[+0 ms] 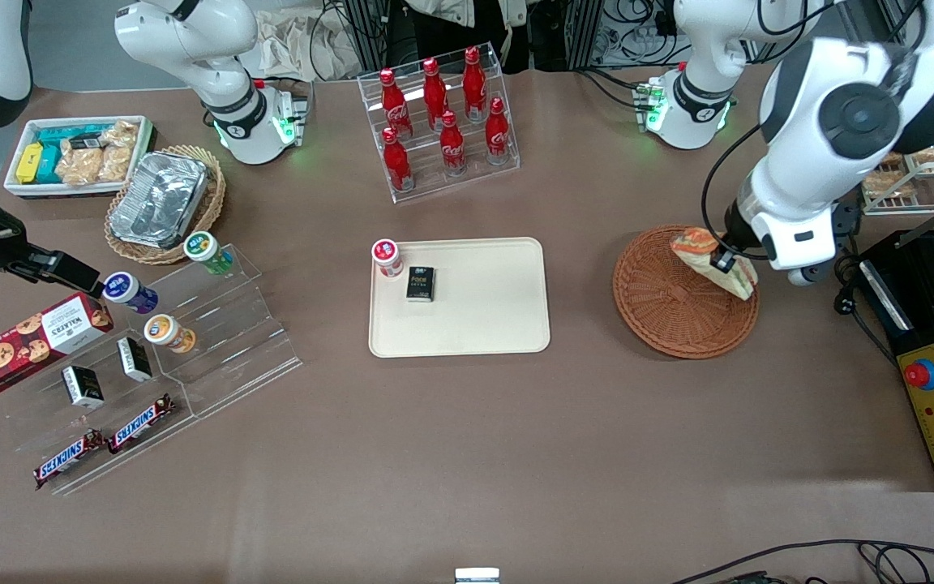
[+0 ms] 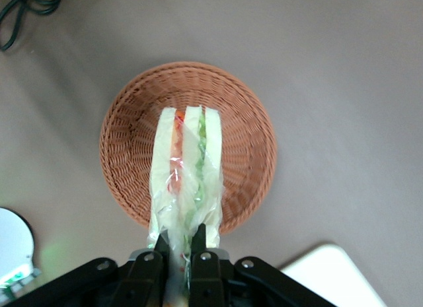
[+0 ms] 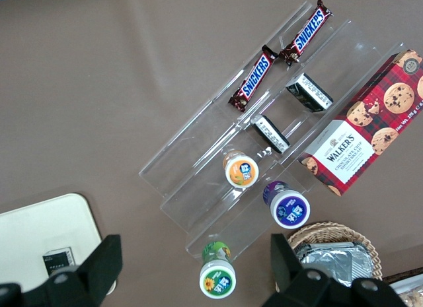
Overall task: Place sandwich from basket to tray
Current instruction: 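Lift the sandwich and carry it toward the white tray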
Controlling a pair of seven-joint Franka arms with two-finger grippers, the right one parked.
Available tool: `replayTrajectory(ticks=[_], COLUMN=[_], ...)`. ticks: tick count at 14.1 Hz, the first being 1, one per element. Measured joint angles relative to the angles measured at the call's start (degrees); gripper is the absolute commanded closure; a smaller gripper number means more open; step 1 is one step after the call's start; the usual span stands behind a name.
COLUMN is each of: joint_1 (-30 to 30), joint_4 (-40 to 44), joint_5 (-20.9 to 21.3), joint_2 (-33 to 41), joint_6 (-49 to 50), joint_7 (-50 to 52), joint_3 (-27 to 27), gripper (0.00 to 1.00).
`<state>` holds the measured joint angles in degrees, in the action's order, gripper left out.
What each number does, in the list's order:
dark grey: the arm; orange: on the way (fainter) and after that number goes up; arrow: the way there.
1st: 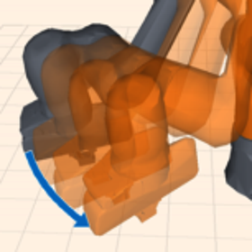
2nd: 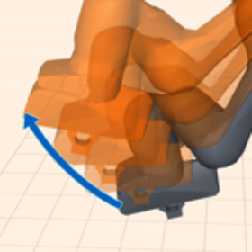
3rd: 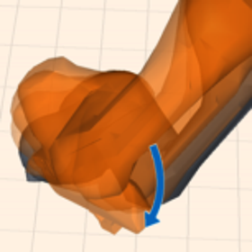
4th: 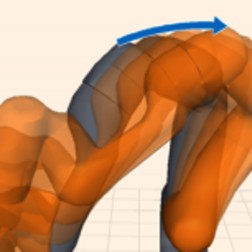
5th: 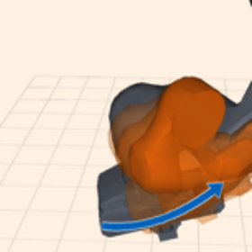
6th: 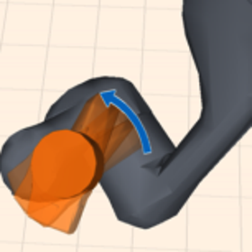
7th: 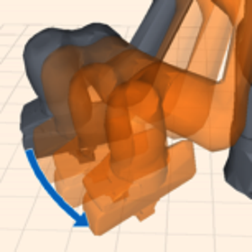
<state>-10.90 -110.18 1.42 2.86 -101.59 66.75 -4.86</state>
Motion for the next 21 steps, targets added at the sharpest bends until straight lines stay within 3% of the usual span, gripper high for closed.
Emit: replayTrajectory(ticks=[5, 12, 21], joint_1=[-1.0, -4.7, -9.1], joint_4=[2.6, 5.2, 5.0], joint_5=[-3.1, -5.7, -4.2], joint_2=[-0.3, -2.4, -12.8], joint_6=[1.4, -0.3, -11.4], joint_7=[-14.1, -16.7, -19.2], joint_3=[-1.8, -4.7, -12.1], gripper=[1.0, 1.0, 1.0])
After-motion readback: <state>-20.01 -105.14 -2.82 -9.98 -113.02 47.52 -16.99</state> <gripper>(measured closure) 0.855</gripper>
